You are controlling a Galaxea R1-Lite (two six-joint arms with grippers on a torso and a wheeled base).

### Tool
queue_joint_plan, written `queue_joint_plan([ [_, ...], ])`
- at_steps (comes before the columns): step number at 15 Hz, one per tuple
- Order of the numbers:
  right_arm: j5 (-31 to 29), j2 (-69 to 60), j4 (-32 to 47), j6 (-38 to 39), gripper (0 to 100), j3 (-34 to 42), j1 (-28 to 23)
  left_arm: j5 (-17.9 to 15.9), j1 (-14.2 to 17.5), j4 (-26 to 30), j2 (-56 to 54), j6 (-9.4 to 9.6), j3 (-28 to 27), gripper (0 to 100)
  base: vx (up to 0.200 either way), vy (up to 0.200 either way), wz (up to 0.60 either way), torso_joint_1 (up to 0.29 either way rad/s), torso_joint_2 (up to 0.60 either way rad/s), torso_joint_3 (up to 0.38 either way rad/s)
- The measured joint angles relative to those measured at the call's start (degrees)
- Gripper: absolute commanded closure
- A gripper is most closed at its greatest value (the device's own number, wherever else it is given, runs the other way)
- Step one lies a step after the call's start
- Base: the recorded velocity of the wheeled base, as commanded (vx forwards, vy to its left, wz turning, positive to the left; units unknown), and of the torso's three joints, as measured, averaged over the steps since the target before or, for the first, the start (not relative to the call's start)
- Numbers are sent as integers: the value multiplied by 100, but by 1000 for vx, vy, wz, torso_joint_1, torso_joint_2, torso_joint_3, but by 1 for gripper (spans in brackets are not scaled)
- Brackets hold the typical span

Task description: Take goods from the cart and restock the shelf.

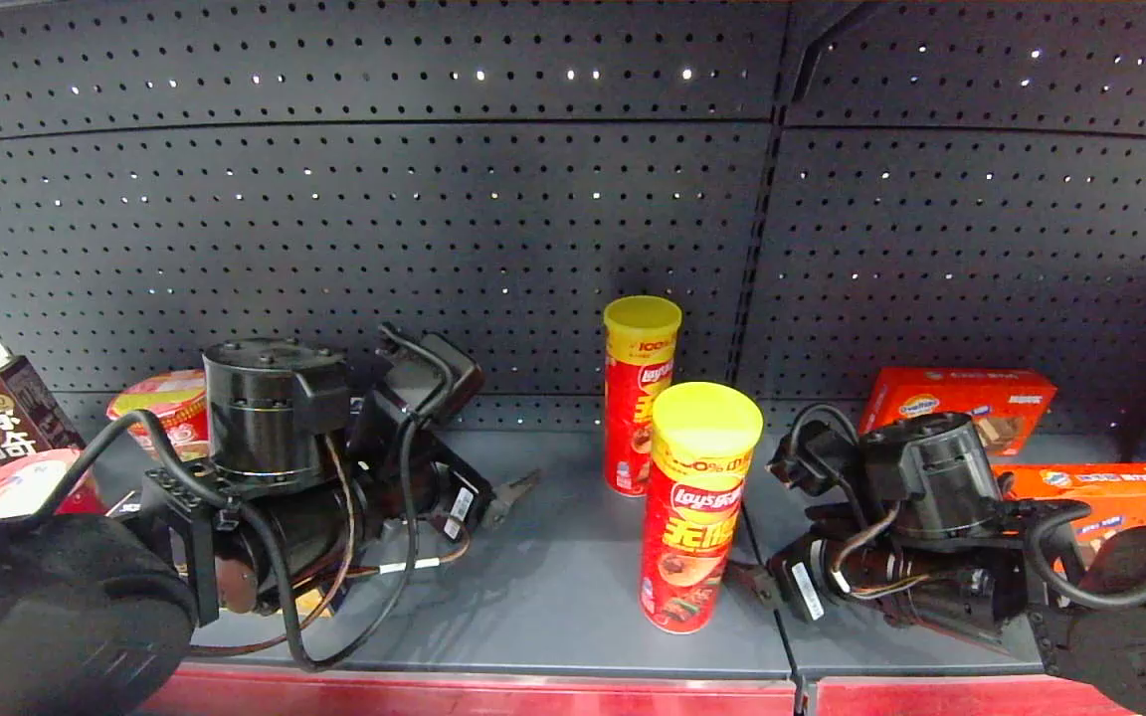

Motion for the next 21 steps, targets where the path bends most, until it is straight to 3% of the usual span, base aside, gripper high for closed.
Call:
queue_joint_plan([
  [6, -2, -74, -21, 200, 0, -197, 319, 13, -11, -11, -9, -7, 50, 0, 0, 0, 0, 0, 0, 0],
  [21, -20, -93, -21, 213, 0, -187, 546, 0, -11, -127, -83, -9, 226, 0, 0, 0, 0, 0, 0, 0],
])
